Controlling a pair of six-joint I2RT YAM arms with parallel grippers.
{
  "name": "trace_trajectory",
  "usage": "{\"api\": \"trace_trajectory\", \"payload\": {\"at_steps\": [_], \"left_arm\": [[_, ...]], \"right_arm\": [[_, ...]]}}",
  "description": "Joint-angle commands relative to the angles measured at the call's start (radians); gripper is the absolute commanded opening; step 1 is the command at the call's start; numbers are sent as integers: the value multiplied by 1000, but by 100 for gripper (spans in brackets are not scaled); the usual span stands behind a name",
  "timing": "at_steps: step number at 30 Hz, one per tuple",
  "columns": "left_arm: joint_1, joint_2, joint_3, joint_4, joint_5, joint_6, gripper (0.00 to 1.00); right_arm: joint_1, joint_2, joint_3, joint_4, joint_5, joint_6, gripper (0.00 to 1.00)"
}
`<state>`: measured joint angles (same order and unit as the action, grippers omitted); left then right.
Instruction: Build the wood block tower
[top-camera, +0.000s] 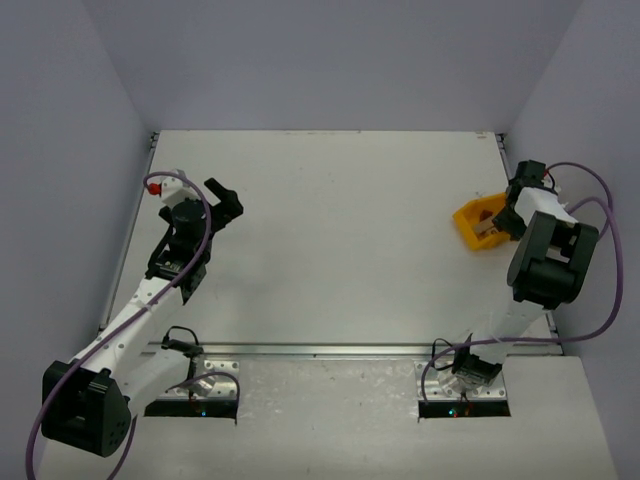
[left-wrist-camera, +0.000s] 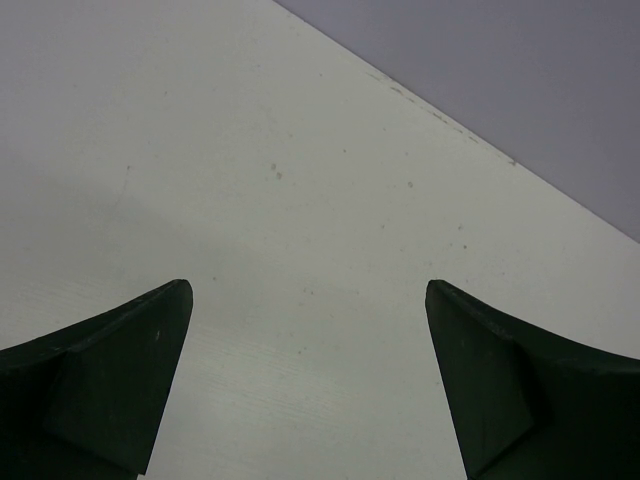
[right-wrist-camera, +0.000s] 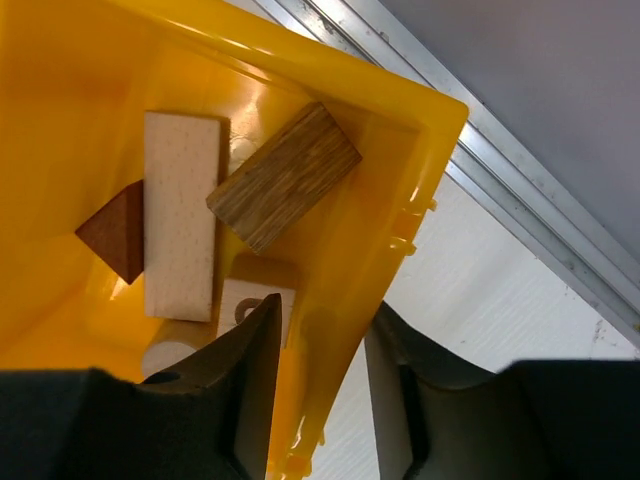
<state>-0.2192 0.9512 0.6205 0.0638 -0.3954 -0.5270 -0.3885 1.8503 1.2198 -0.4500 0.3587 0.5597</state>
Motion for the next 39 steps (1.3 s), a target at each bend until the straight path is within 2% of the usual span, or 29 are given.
{"api": "trace_trajectory", "payload": {"at_steps": [1,3,7,9,13,16,21,24,33,39], "left_arm": [[4,-4,8,47,10,12,100],[4,0,8,46,11,13,100],[4,0,11,44,13,13,100],[4,-1,9,43,14,12,100],[4,-6,8,41,21,12,100],[5,-9,9,37,26,10,100],[4,-12,10,21,37,-1,100],[4,-16,12,10,78,-12,100],[4,-58,30,-122,75,-64,100],[4,-87,42,-195,99,-84,100]], "right_arm": [[0,-13,27,28,24,-21,31],[-1,-15,24,27,29,-32,27],[-1,-11,33,21,18,-76,3],[0,-8,55,11,-7,-111,0],[15,-47,96,21,-106,-215,0],[71,-99,79,82,-93,-299,0],[289,-223,4,363,38,-656,0],[410,-250,-14,460,24,-793,0],[628,-322,-152,700,-64,-999,0],[783,-297,-183,744,-63,-1133,0]]}}
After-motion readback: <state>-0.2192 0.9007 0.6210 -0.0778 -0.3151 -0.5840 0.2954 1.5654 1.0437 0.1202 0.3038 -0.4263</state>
